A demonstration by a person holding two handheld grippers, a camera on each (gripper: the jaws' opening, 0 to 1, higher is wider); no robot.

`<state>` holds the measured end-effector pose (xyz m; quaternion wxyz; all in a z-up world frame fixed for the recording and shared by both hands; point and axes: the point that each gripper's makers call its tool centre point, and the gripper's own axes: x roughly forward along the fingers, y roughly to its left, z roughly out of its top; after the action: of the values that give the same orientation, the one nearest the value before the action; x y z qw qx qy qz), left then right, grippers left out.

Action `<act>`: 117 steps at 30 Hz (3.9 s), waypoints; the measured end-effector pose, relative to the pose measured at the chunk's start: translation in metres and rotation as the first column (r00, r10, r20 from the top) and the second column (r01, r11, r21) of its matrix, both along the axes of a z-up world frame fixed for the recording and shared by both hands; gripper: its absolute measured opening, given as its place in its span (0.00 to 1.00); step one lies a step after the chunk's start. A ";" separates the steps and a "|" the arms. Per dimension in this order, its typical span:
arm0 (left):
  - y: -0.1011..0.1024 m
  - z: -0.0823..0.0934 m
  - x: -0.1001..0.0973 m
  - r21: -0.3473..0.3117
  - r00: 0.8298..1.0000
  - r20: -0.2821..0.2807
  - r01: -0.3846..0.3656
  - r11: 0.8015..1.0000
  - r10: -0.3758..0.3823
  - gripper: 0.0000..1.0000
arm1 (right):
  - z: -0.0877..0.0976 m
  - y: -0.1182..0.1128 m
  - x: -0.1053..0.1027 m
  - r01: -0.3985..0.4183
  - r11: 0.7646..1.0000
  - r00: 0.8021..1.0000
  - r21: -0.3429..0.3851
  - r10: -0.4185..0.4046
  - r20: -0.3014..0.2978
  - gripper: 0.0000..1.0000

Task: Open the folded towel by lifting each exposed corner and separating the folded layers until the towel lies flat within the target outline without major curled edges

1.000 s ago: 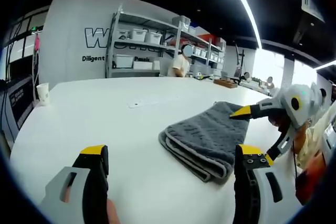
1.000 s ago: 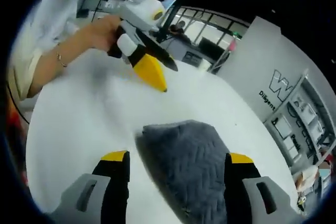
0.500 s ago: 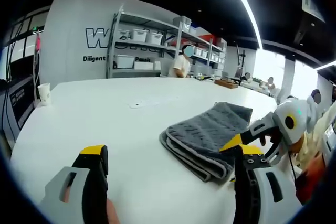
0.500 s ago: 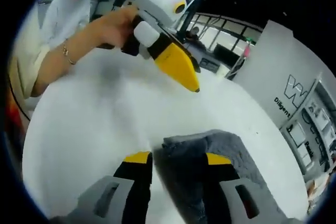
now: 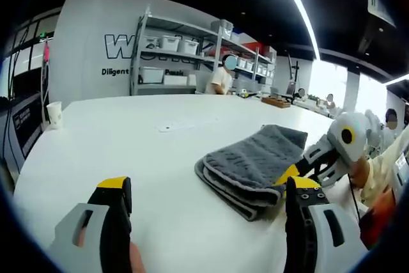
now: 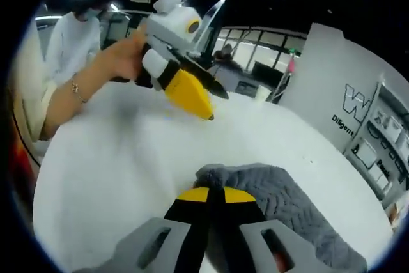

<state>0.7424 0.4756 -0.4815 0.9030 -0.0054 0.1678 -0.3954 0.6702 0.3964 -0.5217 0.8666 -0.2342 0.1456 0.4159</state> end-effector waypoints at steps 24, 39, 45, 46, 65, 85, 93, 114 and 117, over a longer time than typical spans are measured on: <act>0.000 -0.004 0.001 0.017 1.000 -0.008 0.004 1.000 -0.004 0.99 | 0.122 -0.123 0.028 0.267 0.891 0.933 0.367 -0.334 0.133 0.00; -0.001 -0.008 0.002 0.029 1.000 -0.016 0.005 1.000 -0.004 0.99 | 0.151 -0.236 0.026 0.477 0.745 0.781 0.466 -0.602 0.163 0.00; 0.000 -0.010 0.002 0.034 1.000 -0.020 0.003 0.999 -0.003 0.99 | 0.158 -0.274 0.016 0.536 0.689 0.717 0.488 -0.677 0.169 0.00; 0.000 -0.011 0.003 0.036 1.000 -0.023 0.003 0.999 -0.003 0.99 | 0.159 -0.284 0.013 0.553 0.671 0.695 0.493 -0.698 0.171 0.00; 0.001 -0.017 0.005 0.059 0.999 -0.036 -0.005 0.998 0.007 0.99 | 0.116 -0.398 -0.003 0.771 0.507 0.494 0.386 -0.858 0.140 0.00; -0.002 -0.017 0.002 0.066 0.999 -0.032 0.008 0.998 -0.006 0.98 | 0.015 -0.480 -0.013 0.923 0.371 0.371 0.100 -0.929 0.020 0.00; -0.001 -0.019 0.003 0.069 0.999 -0.042 0.005 0.998 -0.003 0.98 | -0.019 -0.500 -0.020 0.936 0.352 0.351 -0.007 -0.936 -0.011 0.00; 0.000 -0.023 0.003 0.076 0.999 -0.052 0.001 0.997 0.003 0.98 | -0.025 -0.533 -0.050 0.974 0.227 0.227 -0.018 -0.974 -0.017 0.00; -0.001 -0.023 0.003 0.077 0.999 -0.054 0.002 0.997 0.002 0.97 | -0.025 -0.539 -0.058 0.977 0.213 0.213 -0.023 -0.977 -0.011 0.00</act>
<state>0.7450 0.4748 -0.5047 0.8977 0.0189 0.2071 -0.3885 0.6123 -0.1428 -0.5472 0.9327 -0.0910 0.2726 -0.2178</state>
